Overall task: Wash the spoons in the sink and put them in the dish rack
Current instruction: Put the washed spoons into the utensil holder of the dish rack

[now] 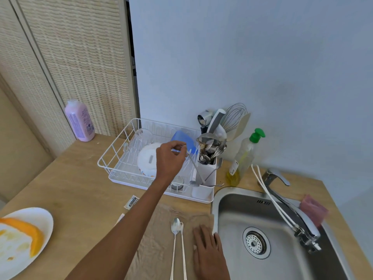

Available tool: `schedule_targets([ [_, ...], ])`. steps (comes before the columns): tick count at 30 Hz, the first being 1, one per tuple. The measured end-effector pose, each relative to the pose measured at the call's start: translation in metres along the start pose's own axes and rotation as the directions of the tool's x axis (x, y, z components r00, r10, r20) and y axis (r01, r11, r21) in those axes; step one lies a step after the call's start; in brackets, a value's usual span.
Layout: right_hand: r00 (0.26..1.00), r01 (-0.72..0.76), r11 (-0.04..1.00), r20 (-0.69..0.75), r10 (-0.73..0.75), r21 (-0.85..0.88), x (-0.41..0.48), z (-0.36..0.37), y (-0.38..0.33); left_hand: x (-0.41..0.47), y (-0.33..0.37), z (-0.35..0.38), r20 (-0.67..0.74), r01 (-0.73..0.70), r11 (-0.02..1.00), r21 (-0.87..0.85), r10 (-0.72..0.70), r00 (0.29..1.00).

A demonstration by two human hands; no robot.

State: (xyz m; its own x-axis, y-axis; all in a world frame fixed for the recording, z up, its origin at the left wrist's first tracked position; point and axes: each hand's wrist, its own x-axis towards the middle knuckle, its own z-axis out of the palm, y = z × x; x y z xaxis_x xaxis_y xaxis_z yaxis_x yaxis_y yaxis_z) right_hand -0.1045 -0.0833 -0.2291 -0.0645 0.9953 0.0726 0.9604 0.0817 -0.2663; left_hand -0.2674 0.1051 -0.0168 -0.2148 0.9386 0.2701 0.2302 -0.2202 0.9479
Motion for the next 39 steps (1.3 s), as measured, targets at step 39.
schedule_targets([
  [39,0.985,0.102,0.994,-0.135,-0.105,-0.031,0.005,-0.002,0.002,-0.05,-0.054,-0.051,-0.024,0.016,0.931,0.365,-0.008,1.0],
])
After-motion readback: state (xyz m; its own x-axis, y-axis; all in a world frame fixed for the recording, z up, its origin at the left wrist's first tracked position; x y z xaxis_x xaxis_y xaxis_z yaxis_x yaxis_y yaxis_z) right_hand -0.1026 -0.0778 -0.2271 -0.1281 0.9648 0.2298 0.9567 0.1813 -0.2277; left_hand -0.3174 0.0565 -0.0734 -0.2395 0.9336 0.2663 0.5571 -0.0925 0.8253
